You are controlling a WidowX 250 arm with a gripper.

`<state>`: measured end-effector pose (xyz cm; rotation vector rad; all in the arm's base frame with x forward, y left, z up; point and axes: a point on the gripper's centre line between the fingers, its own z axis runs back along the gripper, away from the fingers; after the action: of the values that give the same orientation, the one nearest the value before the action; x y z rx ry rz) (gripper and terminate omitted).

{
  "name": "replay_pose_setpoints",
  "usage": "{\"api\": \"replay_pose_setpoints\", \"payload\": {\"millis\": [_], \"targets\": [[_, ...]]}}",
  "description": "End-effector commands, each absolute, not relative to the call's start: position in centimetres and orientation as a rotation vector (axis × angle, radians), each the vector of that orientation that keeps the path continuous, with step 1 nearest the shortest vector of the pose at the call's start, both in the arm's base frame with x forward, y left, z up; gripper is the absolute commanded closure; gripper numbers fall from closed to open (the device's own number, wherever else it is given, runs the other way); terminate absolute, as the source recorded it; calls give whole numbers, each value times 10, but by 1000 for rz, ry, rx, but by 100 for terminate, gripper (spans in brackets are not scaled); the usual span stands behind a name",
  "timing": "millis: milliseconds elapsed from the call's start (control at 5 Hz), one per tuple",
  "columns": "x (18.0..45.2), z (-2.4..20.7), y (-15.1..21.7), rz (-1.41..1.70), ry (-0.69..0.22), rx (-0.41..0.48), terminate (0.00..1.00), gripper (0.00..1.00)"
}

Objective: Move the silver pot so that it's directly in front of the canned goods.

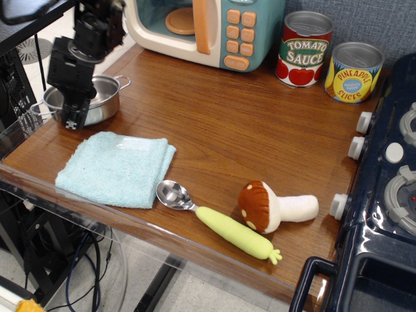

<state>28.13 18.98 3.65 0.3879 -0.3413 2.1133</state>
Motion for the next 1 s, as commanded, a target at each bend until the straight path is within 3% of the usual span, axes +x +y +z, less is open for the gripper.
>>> {"api": "replay_pose_setpoints", "payload": {"millis": [0,400,800], "targets": [[283,107,135,1990,-496,27,0,100],[304,119,59,1794,-482,-119,0,100],[343,106,-20,1618,-454,-132,0,100]]}}
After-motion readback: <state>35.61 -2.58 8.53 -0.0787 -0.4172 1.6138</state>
